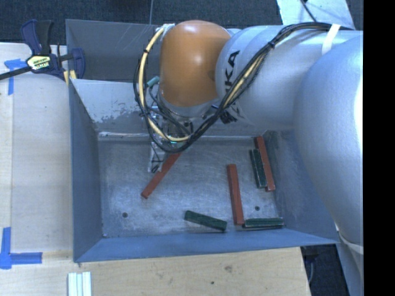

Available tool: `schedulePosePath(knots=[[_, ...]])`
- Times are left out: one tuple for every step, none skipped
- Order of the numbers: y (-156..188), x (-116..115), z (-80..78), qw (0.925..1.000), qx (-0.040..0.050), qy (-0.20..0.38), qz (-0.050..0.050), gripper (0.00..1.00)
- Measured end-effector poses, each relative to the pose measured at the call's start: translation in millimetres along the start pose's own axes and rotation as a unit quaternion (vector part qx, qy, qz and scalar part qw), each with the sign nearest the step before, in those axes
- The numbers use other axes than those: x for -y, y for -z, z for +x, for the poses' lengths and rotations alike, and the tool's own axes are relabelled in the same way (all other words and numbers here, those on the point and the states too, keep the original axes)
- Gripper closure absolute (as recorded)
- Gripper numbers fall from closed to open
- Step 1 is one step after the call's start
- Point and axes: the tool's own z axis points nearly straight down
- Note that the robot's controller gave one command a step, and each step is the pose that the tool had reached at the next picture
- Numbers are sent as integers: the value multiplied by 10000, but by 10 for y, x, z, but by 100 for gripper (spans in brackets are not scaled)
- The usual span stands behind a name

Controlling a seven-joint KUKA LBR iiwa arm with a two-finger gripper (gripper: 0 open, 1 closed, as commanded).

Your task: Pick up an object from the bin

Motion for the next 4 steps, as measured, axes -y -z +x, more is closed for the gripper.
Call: schedulePosePath(knots=[[-910,573,261,9878,24,1559,5,0],[-303,273,329,9843,75,1766,-8,0],[-928,818,196,9545,20,2982,13,0],[-902,791,184,9544,45,2984,3,100]])
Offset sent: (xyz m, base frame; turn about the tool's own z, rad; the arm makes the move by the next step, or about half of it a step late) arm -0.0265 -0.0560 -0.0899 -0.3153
